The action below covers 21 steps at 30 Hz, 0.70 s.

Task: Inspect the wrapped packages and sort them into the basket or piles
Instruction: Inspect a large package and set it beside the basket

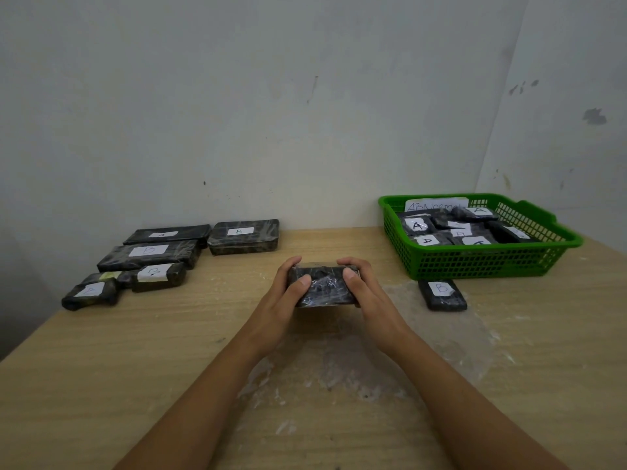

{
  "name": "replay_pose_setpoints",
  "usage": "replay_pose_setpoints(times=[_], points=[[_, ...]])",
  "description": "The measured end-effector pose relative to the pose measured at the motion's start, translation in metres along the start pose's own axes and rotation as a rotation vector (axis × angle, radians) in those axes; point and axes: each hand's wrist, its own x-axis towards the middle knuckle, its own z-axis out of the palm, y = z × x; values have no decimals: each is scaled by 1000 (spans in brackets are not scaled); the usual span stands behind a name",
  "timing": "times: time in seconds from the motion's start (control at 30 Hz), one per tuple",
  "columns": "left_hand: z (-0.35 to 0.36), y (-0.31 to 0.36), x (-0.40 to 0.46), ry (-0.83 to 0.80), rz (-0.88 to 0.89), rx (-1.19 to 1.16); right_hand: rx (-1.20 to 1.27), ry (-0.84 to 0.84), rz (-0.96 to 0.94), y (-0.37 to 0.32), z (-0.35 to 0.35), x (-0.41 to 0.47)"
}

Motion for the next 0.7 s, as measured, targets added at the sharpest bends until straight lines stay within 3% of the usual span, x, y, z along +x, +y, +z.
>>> replay_pose_setpoints(times=[0.7], points=[[0, 2, -7, 17, 23, 75, -44, -29, -32, 7, 4, -2]])
